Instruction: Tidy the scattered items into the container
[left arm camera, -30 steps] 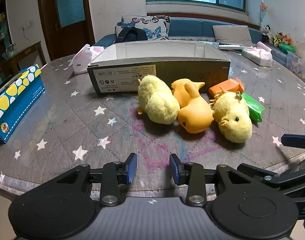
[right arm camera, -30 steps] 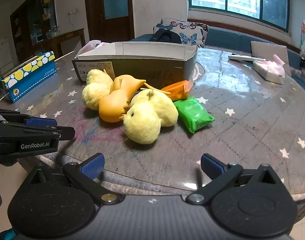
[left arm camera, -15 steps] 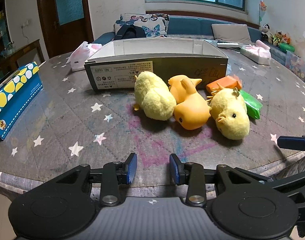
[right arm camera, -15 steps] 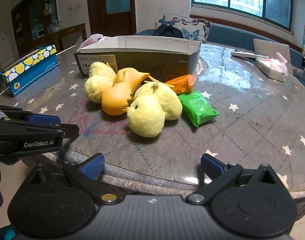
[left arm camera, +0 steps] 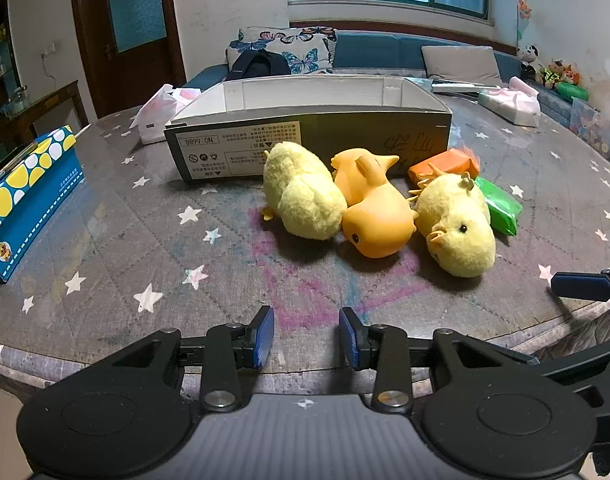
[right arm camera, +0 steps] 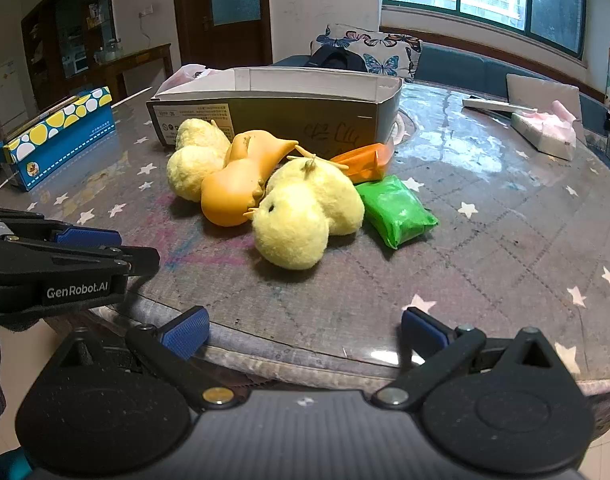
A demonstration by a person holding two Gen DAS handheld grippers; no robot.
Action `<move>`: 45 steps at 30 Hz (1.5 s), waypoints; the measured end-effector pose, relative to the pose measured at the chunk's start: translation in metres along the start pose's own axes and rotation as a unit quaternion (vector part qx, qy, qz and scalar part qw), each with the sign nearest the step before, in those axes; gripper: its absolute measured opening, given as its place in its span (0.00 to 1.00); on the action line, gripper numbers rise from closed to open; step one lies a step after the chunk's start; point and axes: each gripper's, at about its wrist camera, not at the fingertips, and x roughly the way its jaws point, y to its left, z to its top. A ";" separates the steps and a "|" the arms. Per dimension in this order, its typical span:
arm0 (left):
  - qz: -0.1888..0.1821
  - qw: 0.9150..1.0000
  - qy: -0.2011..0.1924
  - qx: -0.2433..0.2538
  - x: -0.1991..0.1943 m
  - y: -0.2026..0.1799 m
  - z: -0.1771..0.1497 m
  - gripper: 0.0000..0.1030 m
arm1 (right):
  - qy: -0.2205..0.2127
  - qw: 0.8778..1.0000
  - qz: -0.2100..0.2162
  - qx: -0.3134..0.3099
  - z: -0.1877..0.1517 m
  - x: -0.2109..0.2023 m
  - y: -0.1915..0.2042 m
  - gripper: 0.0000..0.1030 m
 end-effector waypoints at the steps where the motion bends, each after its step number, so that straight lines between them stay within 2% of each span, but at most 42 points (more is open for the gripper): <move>1: 0.000 1.000 0.000 0.000 0.000 0.000 0.000 0.38 | 0.000 1.000 0.000 0.000 0.000 0.000 0.000 1.00; 45: -0.001 1.000 -0.002 0.011 0.001 -0.005 0.003 0.37 | 0.001 1.000 0.002 -0.008 0.001 0.004 0.002 1.00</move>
